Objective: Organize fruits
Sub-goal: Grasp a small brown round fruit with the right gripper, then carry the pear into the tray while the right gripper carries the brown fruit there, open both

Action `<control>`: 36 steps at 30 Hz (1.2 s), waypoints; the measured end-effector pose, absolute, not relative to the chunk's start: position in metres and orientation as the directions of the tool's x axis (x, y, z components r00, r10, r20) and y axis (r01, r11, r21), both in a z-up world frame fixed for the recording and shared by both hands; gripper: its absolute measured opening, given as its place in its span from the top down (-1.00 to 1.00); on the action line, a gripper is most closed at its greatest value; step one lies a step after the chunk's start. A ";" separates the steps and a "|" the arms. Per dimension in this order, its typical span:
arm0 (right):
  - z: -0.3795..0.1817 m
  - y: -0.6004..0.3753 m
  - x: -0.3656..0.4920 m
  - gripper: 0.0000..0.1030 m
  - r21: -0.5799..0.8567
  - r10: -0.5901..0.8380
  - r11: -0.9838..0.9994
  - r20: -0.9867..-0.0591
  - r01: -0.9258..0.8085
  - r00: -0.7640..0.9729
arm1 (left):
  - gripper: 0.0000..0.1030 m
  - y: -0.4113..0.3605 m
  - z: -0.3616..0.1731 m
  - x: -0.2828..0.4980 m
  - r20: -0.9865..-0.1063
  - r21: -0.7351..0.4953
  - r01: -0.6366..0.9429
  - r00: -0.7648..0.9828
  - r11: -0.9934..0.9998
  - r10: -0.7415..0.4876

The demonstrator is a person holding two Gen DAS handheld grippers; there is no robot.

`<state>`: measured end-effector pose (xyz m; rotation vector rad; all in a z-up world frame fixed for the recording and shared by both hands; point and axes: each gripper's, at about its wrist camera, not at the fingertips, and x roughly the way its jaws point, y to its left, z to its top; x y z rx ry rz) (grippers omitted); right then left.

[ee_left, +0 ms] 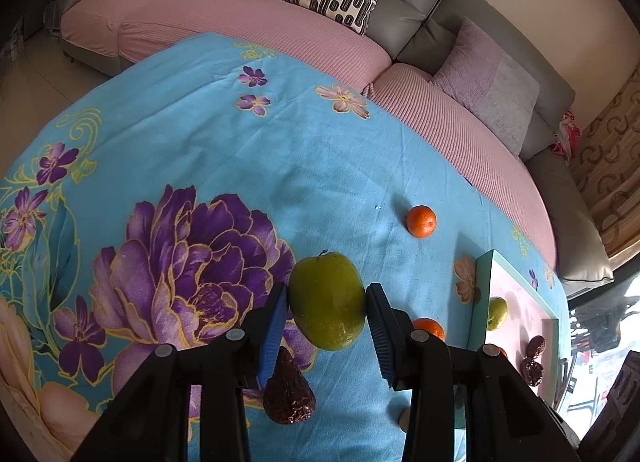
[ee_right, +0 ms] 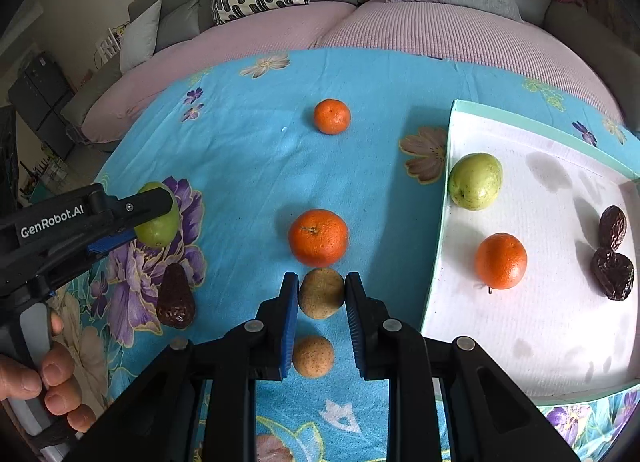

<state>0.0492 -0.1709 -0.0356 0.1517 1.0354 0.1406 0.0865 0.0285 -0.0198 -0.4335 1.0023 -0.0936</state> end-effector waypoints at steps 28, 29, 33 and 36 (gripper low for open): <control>0.022 -0.353 -0.035 0.52 0.046 -0.345 0.819 -0.756 0.571 0.556 | 0.18 -0.150 0.009 0.045 -0.742 -0.324 0.442 0.430 0.837 -0.514; 0.022 -0.356 -0.037 0.52 0.051 -0.347 0.814 -0.755 0.578 0.556 | 0.18 -0.157 0.008 0.042 -0.746 -0.316 0.460 0.420 0.830 -0.517; 0.016 -0.363 -0.038 0.52 0.063 -0.333 0.809 -0.771 0.585 0.543 | 0.18 -0.182 -0.005 0.035 -0.779 -0.283 0.514 0.369 0.810 -0.507; 0.005 -0.366 -0.033 0.52 0.070 -0.309 0.811 -0.791 0.581 0.528 | 0.18 -0.195 -0.018 0.033 -0.806 -0.273 0.532 0.328 0.802 -0.492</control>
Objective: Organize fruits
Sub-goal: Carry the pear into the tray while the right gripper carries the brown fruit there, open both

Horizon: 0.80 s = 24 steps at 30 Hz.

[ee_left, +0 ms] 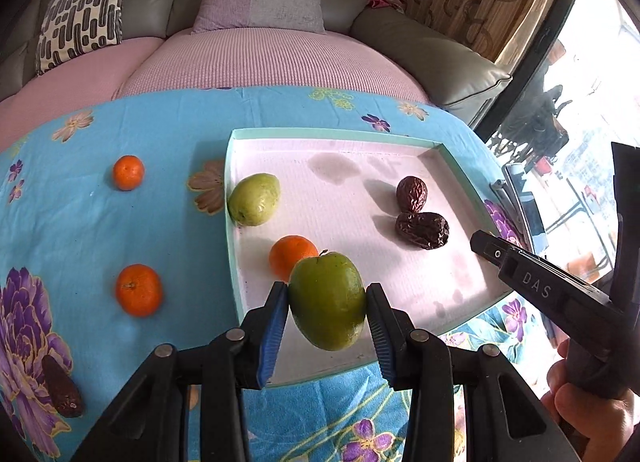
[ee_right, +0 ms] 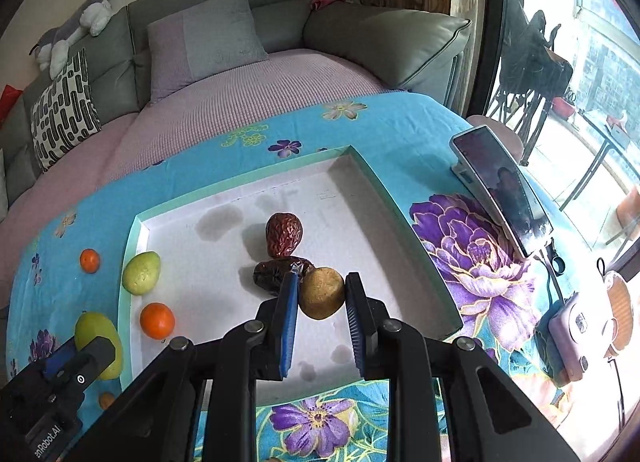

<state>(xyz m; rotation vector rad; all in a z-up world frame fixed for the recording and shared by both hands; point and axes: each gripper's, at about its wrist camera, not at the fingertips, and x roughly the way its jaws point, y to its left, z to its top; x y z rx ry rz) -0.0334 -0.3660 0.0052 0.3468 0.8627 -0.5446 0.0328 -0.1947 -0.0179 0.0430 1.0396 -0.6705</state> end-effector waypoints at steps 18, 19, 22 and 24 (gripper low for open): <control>-0.050 -0.377 -0.021 0.52 0.108 -0.201 0.802 -0.877 0.587 0.436 | 0.18 -0.203 -0.054 0.041 -0.857 -0.309 0.498 0.224 0.810 -0.464; -0.052 -0.378 -0.020 0.52 0.109 -0.198 0.802 -0.879 0.587 0.434 | 0.18 -0.203 -0.055 0.041 -0.857 -0.308 0.498 0.224 0.810 -0.464; -0.055 -0.378 -0.019 0.52 0.106 -0.194 0.804 -0.884 0.586 0.426 | 0.18 -0.204 -0.055 0.041 -0.857 -0.311 0.497 0.222 0.810 -0.465; -0.055 -0.378 -0.019 0.52 0.102 -0.196 0.805 -0.884 0.584 0.424 | 0.18 -0.204 -0.055 0.042 -0.859 -0.310 0.498 0.219 0.810 -0.463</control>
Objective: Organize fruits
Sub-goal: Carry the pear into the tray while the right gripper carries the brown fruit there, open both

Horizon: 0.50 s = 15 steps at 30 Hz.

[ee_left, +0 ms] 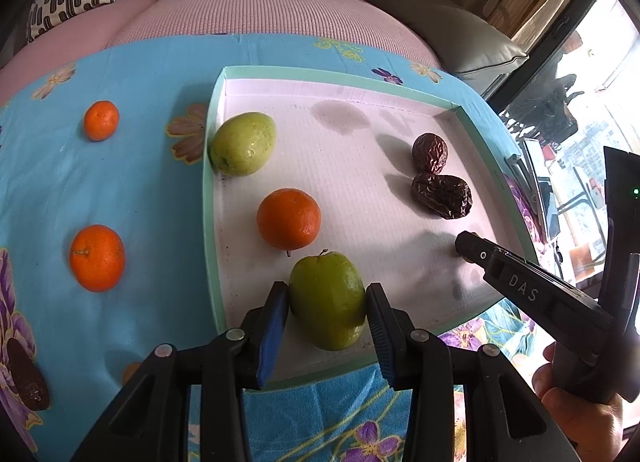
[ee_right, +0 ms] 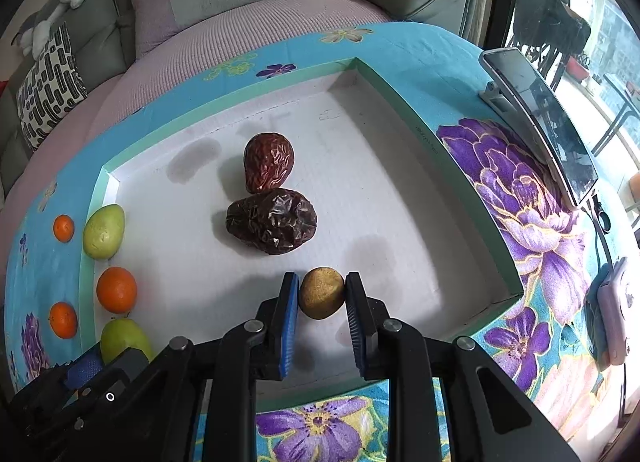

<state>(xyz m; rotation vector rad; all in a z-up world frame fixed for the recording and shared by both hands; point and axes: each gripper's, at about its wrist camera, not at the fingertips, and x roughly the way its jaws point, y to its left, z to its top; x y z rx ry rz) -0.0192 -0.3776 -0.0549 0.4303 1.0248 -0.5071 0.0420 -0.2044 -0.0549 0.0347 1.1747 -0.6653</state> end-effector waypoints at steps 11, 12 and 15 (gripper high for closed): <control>-0.054 -0.376 -0.016 0.51 0.073 -0.209 0.819 -0.886 0.570 0.413 | 0.07 -0.210 -0.046 0.039 -0.851 -0.295 0.535 0.230 0.792 -0.473; -0.055 -0.376 -0.016 0.51 0.075 -0.204 0.820 -0.888 0.567 0.413 | 0.07 -0.210 -0.044 0.039 -0.848 -0.294 0.538 0.234 0.790 -0.475; -0.058 -0.376 -0.014 0.45 0.076 -0.195 0.826 -0.892 0.559 0.409 | 0.07 -0.205 -0.035 0.039 -0.839 -0.286 0.537 0.260 0.793 -0.479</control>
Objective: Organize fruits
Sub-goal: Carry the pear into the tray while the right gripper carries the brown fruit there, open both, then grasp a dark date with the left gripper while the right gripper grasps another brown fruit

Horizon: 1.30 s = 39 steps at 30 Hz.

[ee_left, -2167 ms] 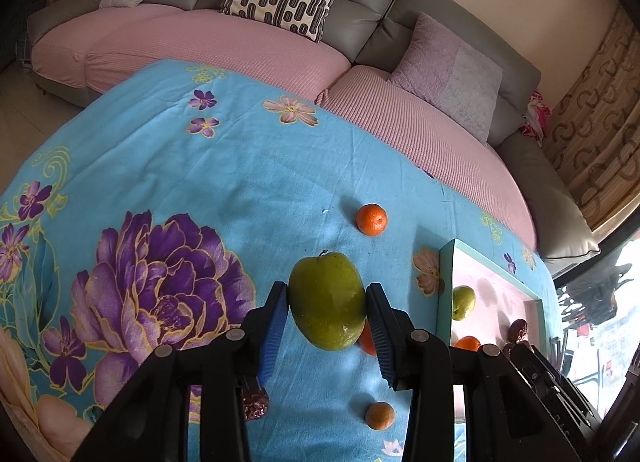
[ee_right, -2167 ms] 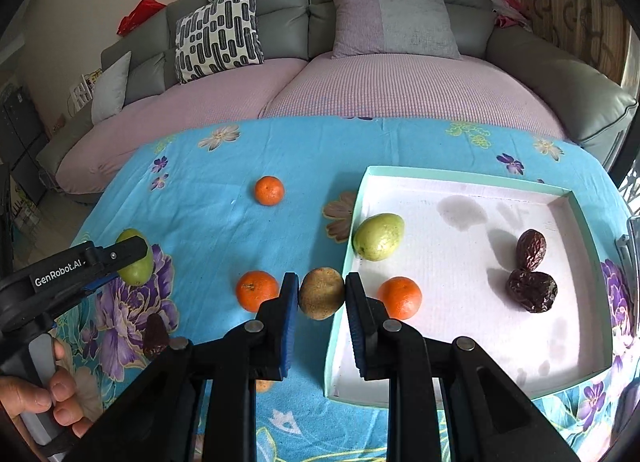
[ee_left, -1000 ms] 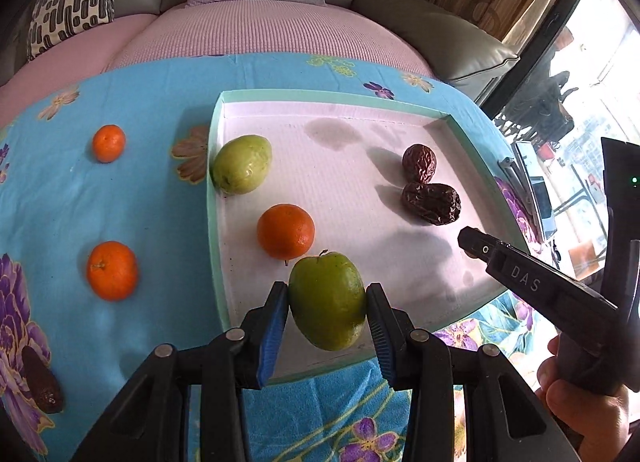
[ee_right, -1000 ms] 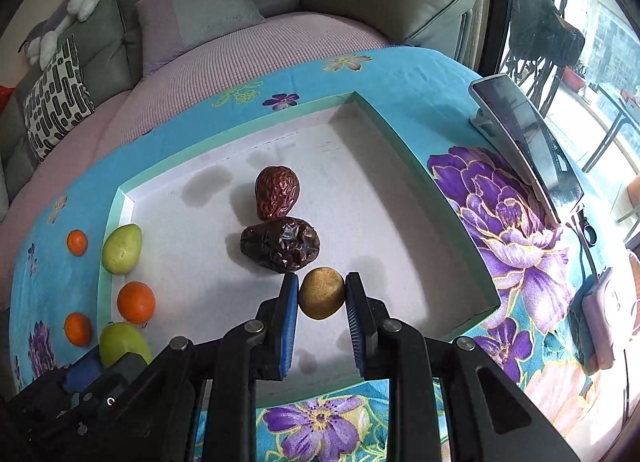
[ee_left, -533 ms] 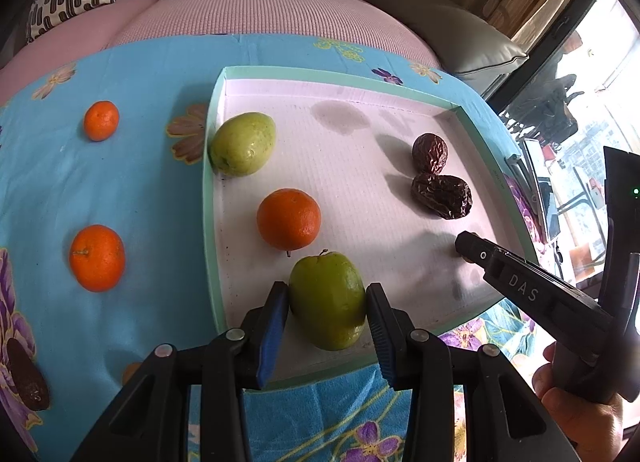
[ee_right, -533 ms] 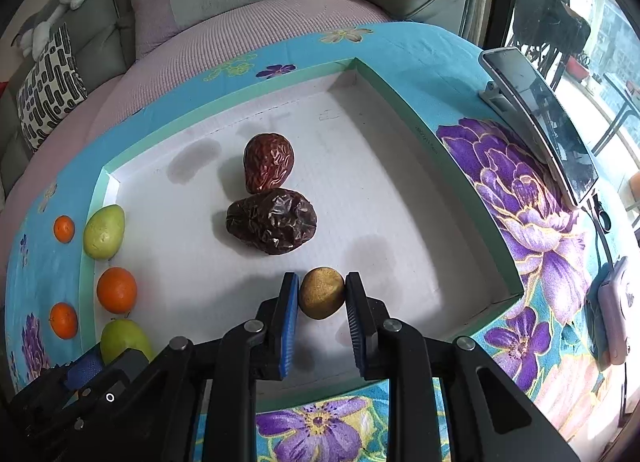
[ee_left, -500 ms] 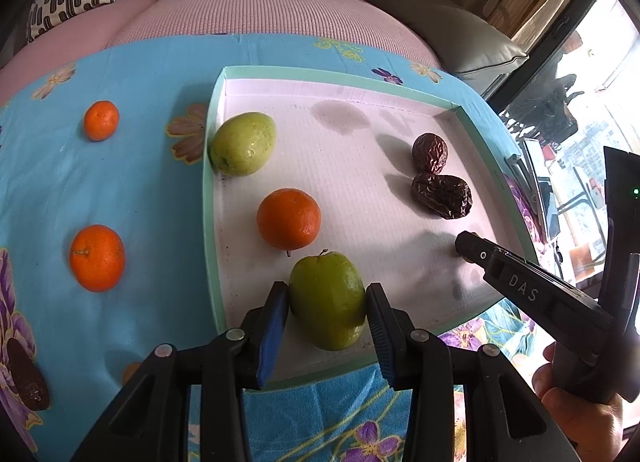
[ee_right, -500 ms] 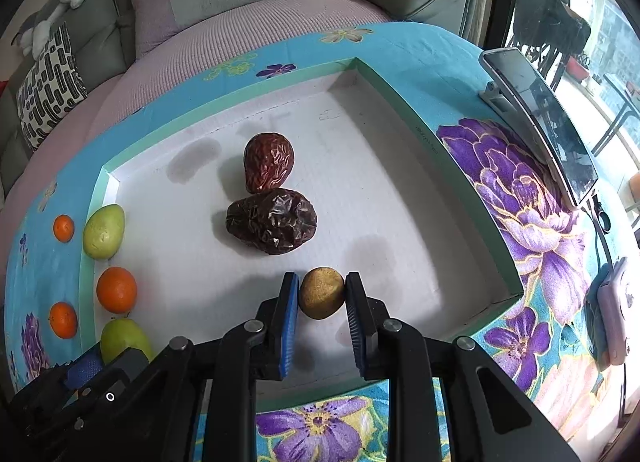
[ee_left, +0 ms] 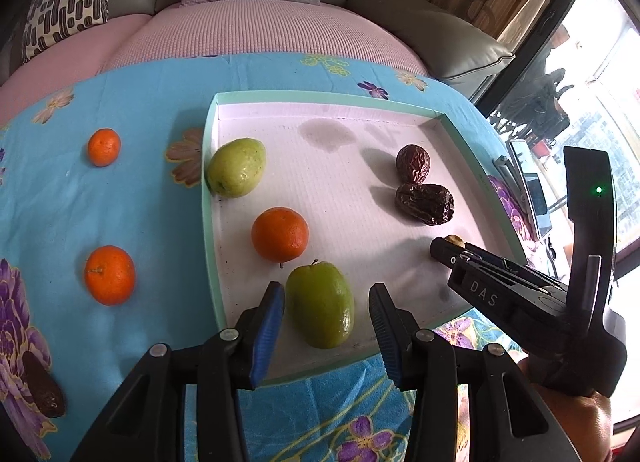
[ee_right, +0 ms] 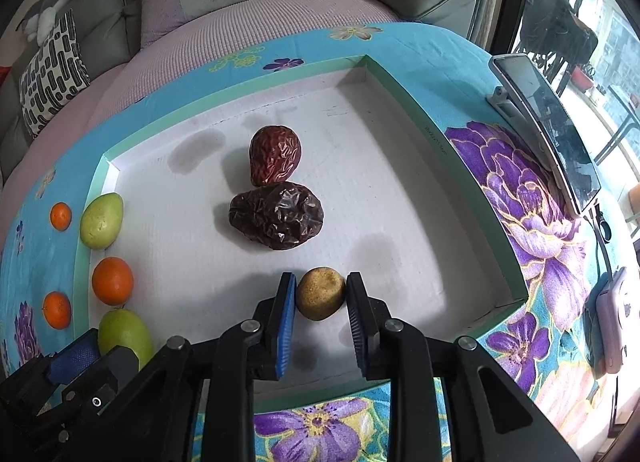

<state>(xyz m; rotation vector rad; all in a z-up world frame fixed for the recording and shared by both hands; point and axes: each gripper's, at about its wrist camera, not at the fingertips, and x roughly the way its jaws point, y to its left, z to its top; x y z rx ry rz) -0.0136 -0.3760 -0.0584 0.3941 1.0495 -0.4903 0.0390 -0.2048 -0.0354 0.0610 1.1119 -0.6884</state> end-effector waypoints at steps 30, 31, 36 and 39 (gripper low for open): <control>-0.042 -0.361 -0.009 -0.84 0.084 -0.225 0.861 -0.822 0.501 0.524 | -1.00 -0.073 -0.031 0.094 -0.828 -0.094 0.101 0.544 0.990 -0.134; -0.039 -0.358 -0.008 -0.84 0.082 -0.225 0.867 -0.816 0.492 0.532 | -1.00 -0.070 -0.028 0.092 -0.823 -0.096 0.104 0.551 0.990 -0.137; -0.032 -0.341 -0.002 -0.84 0.070 -0.211 0.903 -0.787 0.423 0.580 | -1.00 -0.043 -0.016 0.090 -0.796 -0.138 0.071 0.585 0.988 -0.153; -0.026 -0.325 0.005 -0.84 0.076 -0.168 0.931 -0.780 0.357 0.603 | -1.00 -0.025 -0.010 0.090 -0.783 -0.169 0.046 0.601 0.985 -0.163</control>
